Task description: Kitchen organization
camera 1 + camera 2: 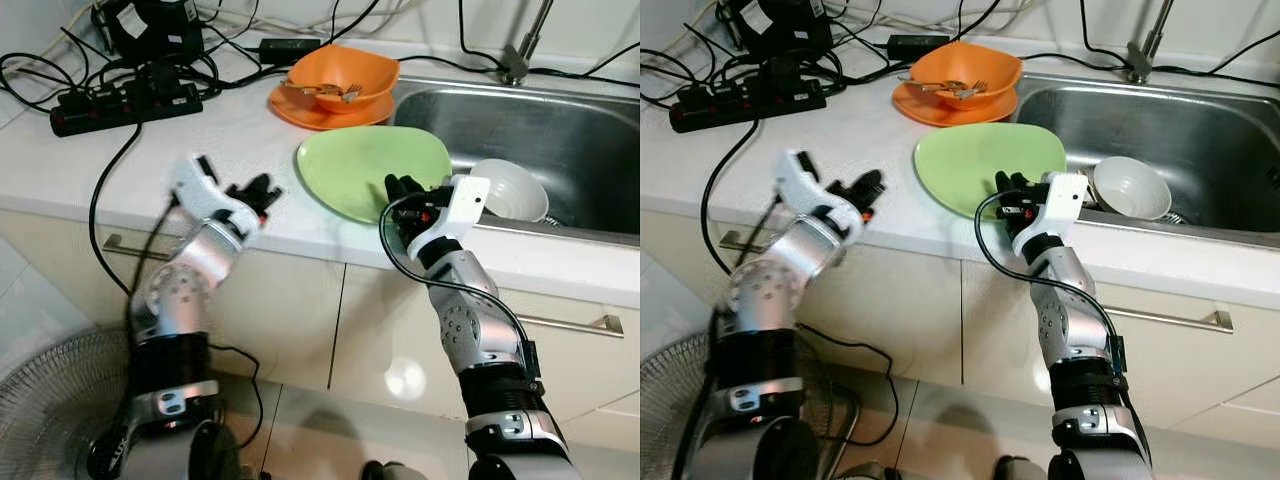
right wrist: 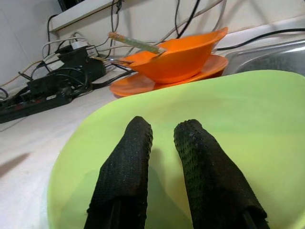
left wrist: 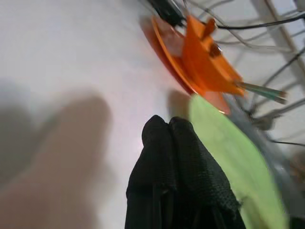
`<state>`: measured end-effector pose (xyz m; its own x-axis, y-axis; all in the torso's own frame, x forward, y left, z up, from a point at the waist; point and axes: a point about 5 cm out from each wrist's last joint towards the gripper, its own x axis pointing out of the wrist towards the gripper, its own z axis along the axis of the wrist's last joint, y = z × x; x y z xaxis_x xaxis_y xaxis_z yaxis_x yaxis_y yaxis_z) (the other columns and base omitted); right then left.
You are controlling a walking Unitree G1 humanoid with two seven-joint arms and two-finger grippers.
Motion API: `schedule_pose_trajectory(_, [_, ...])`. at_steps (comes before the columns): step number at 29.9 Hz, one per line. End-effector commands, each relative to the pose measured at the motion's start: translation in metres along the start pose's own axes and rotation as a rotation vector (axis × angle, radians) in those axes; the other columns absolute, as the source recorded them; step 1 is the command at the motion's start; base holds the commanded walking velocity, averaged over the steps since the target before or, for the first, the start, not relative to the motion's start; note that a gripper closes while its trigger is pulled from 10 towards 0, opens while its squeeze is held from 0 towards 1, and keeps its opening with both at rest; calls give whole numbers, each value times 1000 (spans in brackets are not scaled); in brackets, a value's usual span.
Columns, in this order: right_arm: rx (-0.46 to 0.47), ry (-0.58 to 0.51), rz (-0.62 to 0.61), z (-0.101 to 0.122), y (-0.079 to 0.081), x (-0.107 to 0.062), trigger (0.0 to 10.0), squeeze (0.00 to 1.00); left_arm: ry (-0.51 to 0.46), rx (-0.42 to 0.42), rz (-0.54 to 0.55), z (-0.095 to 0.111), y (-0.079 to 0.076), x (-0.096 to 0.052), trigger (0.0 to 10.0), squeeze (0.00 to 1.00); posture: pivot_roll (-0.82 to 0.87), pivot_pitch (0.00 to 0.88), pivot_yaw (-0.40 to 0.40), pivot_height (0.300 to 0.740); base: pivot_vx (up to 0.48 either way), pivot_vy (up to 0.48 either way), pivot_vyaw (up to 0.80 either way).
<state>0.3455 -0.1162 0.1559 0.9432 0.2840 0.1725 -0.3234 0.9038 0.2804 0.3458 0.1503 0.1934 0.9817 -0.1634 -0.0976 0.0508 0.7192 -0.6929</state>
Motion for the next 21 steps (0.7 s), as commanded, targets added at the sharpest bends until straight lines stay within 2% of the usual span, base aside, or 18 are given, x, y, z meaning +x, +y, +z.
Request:
schedule_pose_trajectory(1, [2,-2,10,2,2,3,10000,0,-20,113,32,6,7,-6,10000,0,2,65,10,732,0,0,0])
schedule_pose_trajectory(7, [-7,-24,2,9,-1,4,10000,0,-55,222,29,13,12,-8,10000,0,1,61,8,732,0,0,0])
schedule_pose_trajectory(8, [-6,-36,-2,11,-2,4,10000,0,-59,229,26,14,11,-8,10000,859,1,61,8,732,0,0,0])
schedule_pose_trajectory(9, [-2,-49,-4,14,-2,4,10000,0,-61,227,19,14,10,-9,10000,1000,-4,58,8,732,0,0,0])
schedule_pose_trajectory(16, [-5,-63,5,18,-1,4,10000,0,-60,251,-37,7,-3,-8,10000,1000,-12,58,9,732,0,0,0])
schedule_pose_trajectory(21, [-5,-87,26,24,2,4,10000,0,-98,246,-69,10,-10,-9,10000,1000,-12,58,9,732,0,0,0])
